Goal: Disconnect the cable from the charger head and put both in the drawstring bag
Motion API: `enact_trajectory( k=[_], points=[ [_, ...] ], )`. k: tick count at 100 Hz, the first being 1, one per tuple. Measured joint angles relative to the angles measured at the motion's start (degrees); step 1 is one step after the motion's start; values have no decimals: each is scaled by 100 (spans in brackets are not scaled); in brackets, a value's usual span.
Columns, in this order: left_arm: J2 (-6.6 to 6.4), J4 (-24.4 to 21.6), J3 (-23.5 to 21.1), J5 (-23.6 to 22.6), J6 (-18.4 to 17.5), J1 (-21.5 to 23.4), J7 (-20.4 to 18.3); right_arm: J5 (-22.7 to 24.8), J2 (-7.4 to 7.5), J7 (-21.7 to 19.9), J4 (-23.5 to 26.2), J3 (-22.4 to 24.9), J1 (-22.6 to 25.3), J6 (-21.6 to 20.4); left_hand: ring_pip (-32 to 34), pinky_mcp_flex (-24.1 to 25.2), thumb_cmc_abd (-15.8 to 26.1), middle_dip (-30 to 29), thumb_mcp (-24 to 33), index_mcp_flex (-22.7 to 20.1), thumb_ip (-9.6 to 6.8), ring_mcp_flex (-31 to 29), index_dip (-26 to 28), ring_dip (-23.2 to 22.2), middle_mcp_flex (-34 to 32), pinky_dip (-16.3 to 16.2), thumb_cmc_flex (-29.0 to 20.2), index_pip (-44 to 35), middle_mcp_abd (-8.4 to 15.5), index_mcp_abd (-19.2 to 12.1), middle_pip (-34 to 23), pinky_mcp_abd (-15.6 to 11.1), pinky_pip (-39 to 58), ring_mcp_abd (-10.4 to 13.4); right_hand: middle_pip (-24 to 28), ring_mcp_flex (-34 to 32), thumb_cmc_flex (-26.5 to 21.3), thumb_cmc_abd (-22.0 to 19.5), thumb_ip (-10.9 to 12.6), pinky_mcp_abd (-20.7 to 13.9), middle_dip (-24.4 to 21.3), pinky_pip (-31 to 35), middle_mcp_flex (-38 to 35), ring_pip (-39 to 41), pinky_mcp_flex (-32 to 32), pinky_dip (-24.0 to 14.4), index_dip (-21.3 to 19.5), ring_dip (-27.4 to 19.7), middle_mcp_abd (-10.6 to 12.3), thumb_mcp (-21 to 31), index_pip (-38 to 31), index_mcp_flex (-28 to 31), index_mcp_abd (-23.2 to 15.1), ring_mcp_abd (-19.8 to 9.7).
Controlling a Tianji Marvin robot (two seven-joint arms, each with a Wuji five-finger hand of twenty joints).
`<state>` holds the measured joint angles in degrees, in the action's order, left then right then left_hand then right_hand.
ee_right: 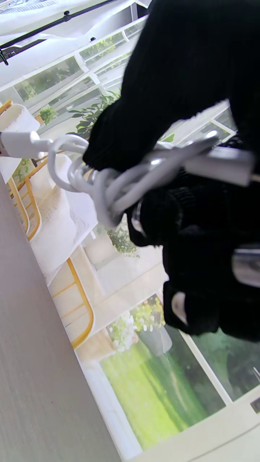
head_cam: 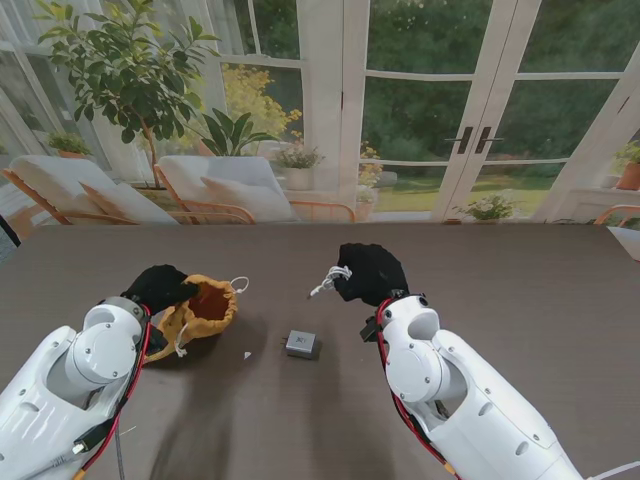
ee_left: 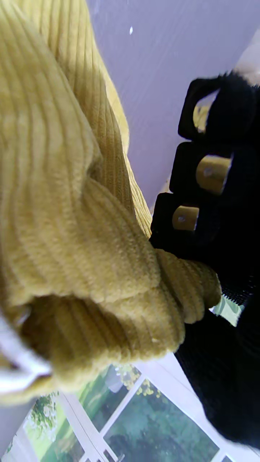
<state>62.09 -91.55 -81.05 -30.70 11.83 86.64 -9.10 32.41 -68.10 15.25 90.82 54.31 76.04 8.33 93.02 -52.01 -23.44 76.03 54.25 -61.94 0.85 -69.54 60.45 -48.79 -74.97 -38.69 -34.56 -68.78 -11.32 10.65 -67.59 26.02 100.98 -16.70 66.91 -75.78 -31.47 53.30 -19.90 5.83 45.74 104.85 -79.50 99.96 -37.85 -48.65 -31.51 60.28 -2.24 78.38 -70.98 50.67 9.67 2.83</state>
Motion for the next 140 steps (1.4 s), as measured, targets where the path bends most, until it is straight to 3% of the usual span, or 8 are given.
enact_trajectory(
  k=[18, 71, 140],
  points=[
    [29, -56, 150, 534, -76, -144, 229, 55, -1, -61, 166, -99, -75, 144, 2, -39, 4, -2, -78, 0, -3, -4, 46, 1, 0, 55, -5, 0, 6, -4, -9, -3, 2, 7, 0, 0, 0, 0, 0, 0, -1, 0, 0, 0, 0, 0, 0, 0, 0, 0, 0, 0, 0, 0],
    [84, -319, 685, 825, -339, -551, 194, 202, -3, -219, 758, -353, -217, 481, 5, -46, 149, 48, -571, 50, 1, -6, 120, 50, 3, 63, -238, 0, 13, -6, -14, -3, 2, 16, 0, 0, 2, -69, 0, 0, -1, 0, 0, 0, 0, 0, -1, -2, 0, 0, 0, -1, 0, 0],
    [179, -333, 1297, 1571, -251, -968, 139, 527, -35, -379, 824, -775, -543, 952, 6, -46, 199, 52, -586, 86, 2, -6, 146, 50, 5, 37, -240, 0, 18, -4, -14, 3, 3, 24, 0, 0, 6, -137, 0, 0, -1, 0, 0, 0, 0, 0, -5, -6, 0, 0, 0, -43, 1, 0]
  ],
)
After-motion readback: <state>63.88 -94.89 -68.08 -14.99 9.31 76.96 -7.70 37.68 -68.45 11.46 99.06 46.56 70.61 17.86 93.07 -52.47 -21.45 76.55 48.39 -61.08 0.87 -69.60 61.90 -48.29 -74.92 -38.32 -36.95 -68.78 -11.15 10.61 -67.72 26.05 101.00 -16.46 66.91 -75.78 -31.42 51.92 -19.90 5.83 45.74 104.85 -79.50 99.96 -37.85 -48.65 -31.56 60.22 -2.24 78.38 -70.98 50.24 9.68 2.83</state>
